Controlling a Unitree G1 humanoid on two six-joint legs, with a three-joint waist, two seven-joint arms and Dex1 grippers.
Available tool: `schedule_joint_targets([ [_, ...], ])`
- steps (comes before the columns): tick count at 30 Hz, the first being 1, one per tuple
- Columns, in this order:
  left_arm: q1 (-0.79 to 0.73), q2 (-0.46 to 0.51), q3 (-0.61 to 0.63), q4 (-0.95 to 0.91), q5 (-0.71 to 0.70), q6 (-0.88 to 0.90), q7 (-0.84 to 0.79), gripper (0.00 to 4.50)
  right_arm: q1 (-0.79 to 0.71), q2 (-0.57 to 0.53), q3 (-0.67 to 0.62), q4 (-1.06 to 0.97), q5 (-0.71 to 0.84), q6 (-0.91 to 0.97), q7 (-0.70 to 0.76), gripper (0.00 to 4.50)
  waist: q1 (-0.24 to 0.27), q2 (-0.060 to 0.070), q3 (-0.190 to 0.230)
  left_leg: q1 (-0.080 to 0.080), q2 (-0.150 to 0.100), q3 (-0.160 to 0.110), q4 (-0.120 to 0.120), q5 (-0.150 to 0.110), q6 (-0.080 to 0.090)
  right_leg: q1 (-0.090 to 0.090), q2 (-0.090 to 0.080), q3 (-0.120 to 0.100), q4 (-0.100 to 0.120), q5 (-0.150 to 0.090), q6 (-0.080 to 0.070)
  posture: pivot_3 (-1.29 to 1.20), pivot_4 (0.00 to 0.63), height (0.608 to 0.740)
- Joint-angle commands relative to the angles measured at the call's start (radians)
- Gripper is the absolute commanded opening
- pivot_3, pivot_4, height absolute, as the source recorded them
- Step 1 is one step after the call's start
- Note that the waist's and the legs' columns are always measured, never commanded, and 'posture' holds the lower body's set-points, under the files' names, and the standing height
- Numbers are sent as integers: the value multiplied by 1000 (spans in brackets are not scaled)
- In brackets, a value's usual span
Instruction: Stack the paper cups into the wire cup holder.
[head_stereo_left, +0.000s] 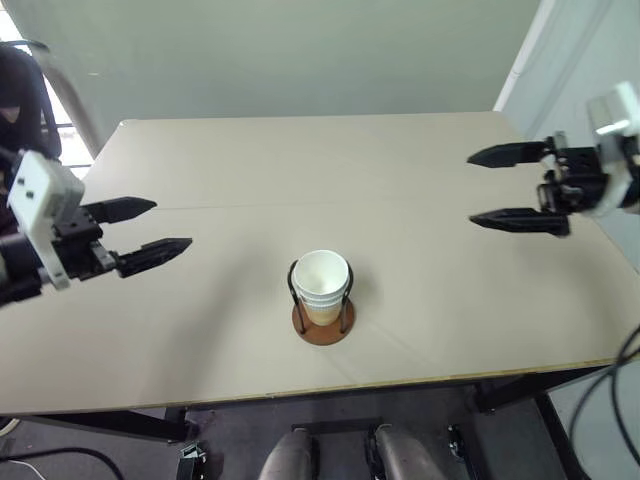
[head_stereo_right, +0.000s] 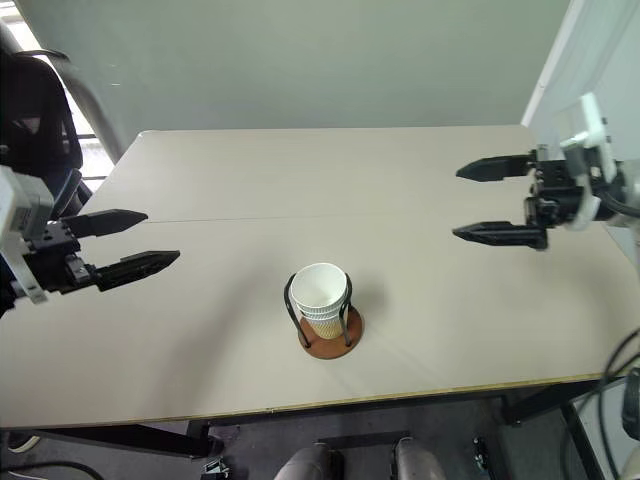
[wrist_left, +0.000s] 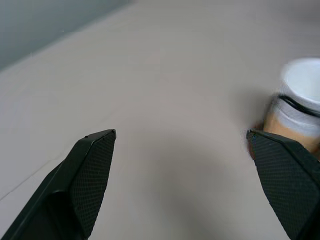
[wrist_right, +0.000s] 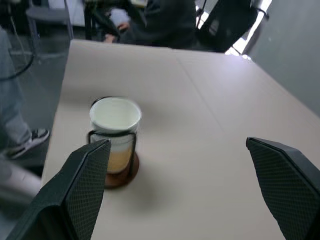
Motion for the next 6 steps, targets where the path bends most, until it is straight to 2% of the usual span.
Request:
schedule_joint_targets([
  [1,36,-44,68,-128,-12,26,103,4500,-58,35,36,84,-67,-62,18,4459,2,-2,1,0,1,0,0,1,0,0,0,-1,0,0,0,0,150,740],
  [6,88,-56,93,-181,-50,71,121,4500,-77,54,35,115,-97,-82,39,4459,27,-2,1,-1,3,-1,-6,3,-1,-1,0,-5,0,1,-3,0,150,740],
])
